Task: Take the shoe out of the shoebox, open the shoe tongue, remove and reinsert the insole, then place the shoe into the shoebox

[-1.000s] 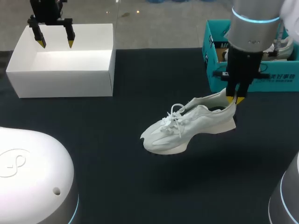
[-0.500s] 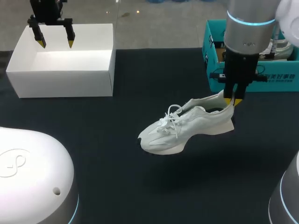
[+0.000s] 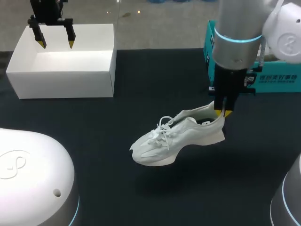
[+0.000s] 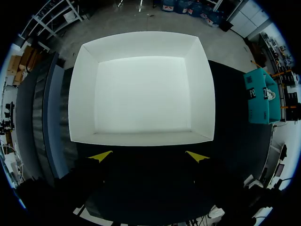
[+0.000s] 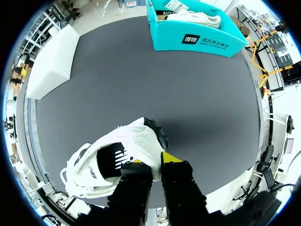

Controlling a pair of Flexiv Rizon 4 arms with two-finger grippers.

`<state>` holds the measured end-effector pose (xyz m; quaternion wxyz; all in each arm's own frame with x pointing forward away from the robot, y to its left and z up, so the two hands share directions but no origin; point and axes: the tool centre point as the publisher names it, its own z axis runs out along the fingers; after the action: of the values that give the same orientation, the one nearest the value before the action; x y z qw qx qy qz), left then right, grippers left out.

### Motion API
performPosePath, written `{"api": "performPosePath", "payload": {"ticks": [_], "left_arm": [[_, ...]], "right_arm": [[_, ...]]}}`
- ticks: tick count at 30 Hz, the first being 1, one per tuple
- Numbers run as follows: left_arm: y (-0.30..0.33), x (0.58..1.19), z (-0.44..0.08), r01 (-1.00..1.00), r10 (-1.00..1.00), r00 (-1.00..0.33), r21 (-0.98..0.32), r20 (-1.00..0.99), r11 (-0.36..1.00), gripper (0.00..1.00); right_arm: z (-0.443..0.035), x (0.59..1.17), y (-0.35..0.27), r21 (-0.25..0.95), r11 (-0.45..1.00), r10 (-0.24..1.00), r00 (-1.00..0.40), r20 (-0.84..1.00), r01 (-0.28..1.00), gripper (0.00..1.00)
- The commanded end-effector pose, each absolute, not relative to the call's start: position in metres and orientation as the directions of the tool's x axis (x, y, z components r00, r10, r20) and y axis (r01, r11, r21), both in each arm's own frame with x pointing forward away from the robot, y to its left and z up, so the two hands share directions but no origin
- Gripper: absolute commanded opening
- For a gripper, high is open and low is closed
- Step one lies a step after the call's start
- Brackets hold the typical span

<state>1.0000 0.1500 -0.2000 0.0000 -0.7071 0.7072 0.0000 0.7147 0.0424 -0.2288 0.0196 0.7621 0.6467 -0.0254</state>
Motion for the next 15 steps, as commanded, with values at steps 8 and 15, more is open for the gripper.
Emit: {"api": "performPosePath", "payload": {"ticks": [8, 15], "left_arm": [[0.15, 1.0, -0.2, -1.0, -1.0, 0.0, 0.0, 0.0, 0.0, 1.0], [0.15, 1.0, -0.2, -1.0, -1.0, 0.0, 0.0, 0.0, 0.0, 1.0]], "right_arm": [[-0.301, 0.715, 0.066, -0.035, -0.141, 0.989, 0.14, -0.045, 0.989, 0.0], [-0.331, 0.719, 0.074, -0.036, -0.138, 0.989, 0.135, -0.056, 0.99, 0.0]]}}
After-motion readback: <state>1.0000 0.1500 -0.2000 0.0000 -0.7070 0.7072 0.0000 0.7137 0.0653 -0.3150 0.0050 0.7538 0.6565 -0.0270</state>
